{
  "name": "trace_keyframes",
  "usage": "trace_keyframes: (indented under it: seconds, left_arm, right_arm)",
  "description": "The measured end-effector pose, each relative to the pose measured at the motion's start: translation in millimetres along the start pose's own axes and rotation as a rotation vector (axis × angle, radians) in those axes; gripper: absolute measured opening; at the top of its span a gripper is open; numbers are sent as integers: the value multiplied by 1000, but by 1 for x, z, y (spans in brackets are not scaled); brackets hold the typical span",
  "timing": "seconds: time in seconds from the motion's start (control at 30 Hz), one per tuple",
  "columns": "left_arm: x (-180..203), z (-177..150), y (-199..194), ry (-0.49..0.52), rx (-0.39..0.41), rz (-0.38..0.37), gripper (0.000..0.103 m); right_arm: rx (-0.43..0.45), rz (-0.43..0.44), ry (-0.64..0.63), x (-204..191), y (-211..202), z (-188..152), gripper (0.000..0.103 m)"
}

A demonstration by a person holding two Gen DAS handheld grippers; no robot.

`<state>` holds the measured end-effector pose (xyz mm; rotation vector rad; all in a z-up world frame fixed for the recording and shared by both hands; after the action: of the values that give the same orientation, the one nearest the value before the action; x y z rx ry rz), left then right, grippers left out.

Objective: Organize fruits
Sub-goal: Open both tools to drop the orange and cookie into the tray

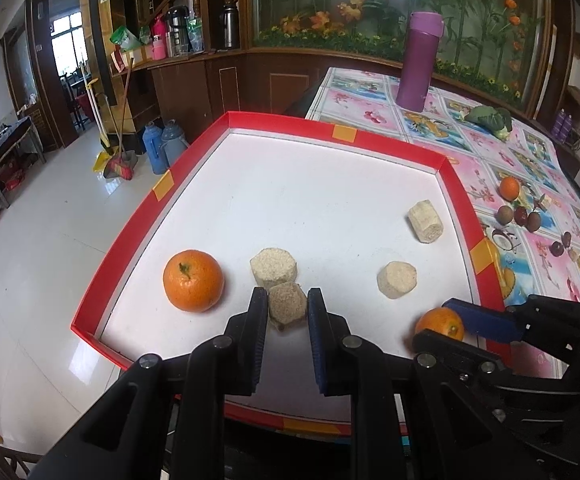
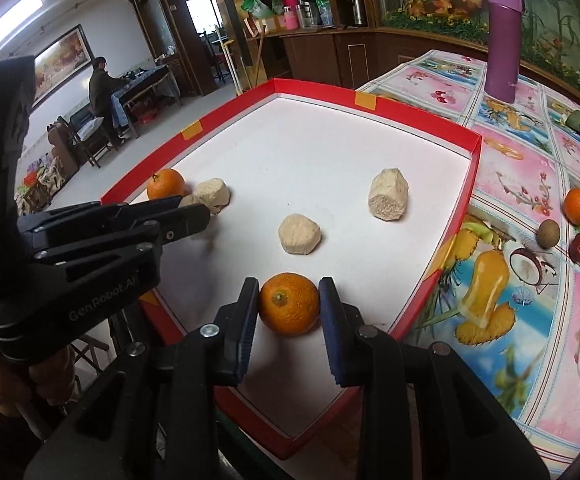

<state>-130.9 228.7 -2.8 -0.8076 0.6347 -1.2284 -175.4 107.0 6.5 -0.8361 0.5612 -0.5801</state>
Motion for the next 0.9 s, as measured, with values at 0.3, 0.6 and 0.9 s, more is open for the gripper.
trace_keyframes:
  seconds: [0.3,0.6,0.9]
  left_arm:
    - [1,-4,6,17,-31,8,27]
    - [0,-3,1,8,-35,30,57]
    - [23,5,-5,39,-25,33,58]
  right_arm:
    - [-7,-9,-25,0,3,0,34]
    - [100,60,65,32,-32,-1,43]
    - [186,-59,264,124,-74,-23,45]
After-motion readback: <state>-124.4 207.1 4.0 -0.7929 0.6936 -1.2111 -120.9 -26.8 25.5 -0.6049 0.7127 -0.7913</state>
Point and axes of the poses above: each gripper's, at about its wrist camera, not at the fingertips, and y roughly the way its jaws point, x to its right, z to its top, the point moved 3 cm from there along y, roughly the way its jaws point, and after that the axes turned 6 degrees about -x, right-handed, at the moved point
